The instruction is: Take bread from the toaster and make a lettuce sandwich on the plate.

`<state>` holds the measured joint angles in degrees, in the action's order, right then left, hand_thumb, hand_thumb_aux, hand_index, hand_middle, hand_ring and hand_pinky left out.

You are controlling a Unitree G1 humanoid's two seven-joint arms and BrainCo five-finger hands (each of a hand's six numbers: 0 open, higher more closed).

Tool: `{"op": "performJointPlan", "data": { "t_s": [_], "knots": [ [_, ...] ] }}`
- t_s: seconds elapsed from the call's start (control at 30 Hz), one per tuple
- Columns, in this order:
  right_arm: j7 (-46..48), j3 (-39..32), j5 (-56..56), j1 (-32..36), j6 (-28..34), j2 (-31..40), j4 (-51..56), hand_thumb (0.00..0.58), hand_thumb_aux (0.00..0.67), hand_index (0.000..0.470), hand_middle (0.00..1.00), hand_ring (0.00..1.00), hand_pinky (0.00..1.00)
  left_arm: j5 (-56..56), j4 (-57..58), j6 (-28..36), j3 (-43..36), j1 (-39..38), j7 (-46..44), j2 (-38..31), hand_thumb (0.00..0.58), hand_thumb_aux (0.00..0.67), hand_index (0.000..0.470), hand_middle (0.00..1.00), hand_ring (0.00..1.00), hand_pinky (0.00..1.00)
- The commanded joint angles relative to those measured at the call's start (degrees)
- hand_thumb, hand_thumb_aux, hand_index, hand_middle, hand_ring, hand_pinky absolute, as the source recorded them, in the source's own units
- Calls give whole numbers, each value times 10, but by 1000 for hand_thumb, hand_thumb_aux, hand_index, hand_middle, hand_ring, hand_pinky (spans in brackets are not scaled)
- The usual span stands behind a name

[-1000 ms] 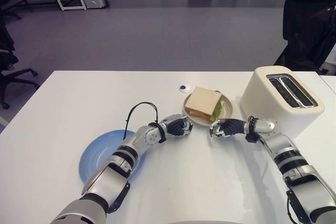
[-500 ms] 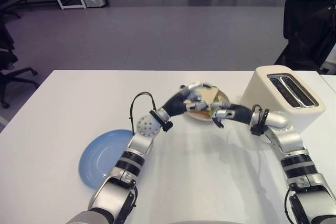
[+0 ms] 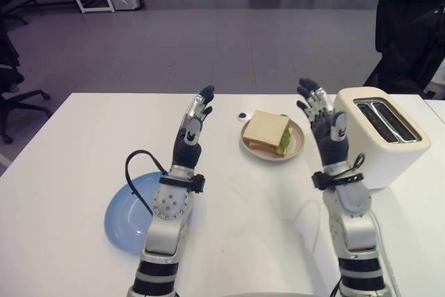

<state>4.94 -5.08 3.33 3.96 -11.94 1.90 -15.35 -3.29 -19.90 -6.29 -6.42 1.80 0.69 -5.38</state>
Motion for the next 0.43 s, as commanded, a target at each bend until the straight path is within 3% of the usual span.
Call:
{"op": "performJointPlan", "data": {
  "t_s": [0.03, 0.43],
  "knots": [
    [-22, 17, 12, 8, -13, 2, 48, 0, 0, 0, 0, 0, 0, -40, 0, -10, -16, -25, 14, 10, 0, 0, 0, 0, 0, 0],
    [-5, -13, 9, 14, -46, -2, 76, 0, 0, 0, 0, 0, 0, -45, -2, -2, 0, -46, 18, 27, 0, 0, 0, 0, 0, 0]
  ]
}}
